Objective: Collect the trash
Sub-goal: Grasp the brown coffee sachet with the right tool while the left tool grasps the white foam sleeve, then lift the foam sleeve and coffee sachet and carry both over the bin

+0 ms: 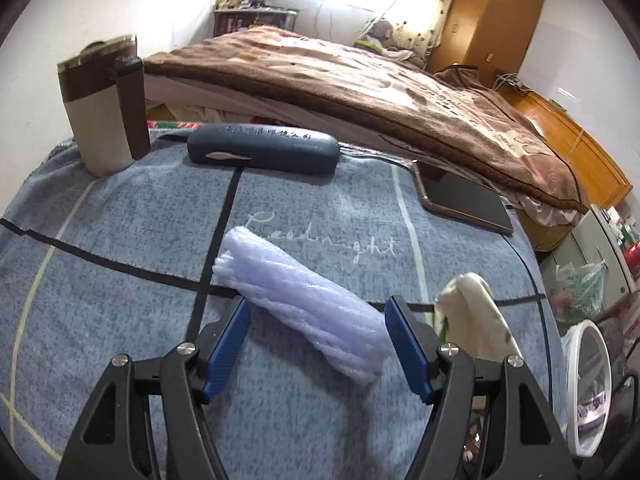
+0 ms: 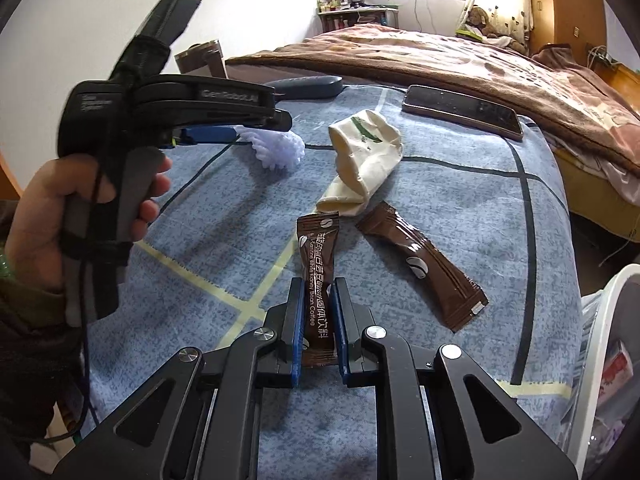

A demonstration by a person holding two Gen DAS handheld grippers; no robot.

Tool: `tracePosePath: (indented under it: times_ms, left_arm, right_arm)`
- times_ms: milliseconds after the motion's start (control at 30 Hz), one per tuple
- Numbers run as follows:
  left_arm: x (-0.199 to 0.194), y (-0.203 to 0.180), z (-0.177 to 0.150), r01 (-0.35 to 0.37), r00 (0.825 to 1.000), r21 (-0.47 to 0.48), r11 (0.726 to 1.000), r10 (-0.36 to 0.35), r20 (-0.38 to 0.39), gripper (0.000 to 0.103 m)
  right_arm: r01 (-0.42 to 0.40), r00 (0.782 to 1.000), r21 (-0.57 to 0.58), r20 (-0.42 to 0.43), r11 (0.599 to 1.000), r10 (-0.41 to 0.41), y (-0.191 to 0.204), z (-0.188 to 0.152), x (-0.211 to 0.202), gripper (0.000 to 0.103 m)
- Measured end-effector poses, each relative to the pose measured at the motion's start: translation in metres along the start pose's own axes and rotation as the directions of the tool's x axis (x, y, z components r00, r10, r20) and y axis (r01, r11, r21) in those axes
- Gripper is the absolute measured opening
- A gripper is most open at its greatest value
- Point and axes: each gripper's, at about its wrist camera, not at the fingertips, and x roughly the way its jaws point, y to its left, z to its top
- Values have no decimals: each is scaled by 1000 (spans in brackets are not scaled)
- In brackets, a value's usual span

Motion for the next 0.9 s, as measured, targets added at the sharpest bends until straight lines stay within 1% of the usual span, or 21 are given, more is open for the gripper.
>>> tracePosePath:
  times_ms: [100, 200, 267, 400, 467, 533, 600, 900]
  left_arm:
    - [10, 1, 0, -4, 1000, -18, 1000, 4, -16, 72]
    - [12, 0, -3, 0, 1000, -22, 1000, -1, -6, 70]
    - [13, -3, -4, 8, 1000, -11, 1000, -8, -2, 64]
    - [12, -6, -5, 33, 999, -9, 999, -33, -4, 48]
    - [9, -9, -5, 19, 1000, 10, 1000, -19, 9, 40]
    - [6, -12, -6, 8, 1000, 27, 1000, -9, 19, 35]
    - [5, -12, -6, 14, 1000, 34, 999, -15, 15, 30]
    - [-20, -8, -19, 22, 999, 42, 999, -23, 28, 28]
  right_arm:
    - [-2, 1000, 12, 9, 1000, 2, -2, 0, -1, 16]
    - [-8, 1000, 17, 13, 1000, 8, -4, 0, -1, 16]
    - [-10, 1000, 20, 13, 1000, 10, -4, 1, 0, 16]
    - [-13, 1000, 22, 17, 1000, 13, -5, 0, -2, 16]
    - [-12, 1000, 25, 17, 1000, 12, -5, 0, -3, 16]
    - [-13, 1000, 29, 15, 999, 13, -7, -1, -3, 16]
    - [-7, 1000, 34, 20, 999, 6, -8, -1, -5, 16]
    - [2, 999, 52, 46, 999, -4, -6, -6, -20, 16]
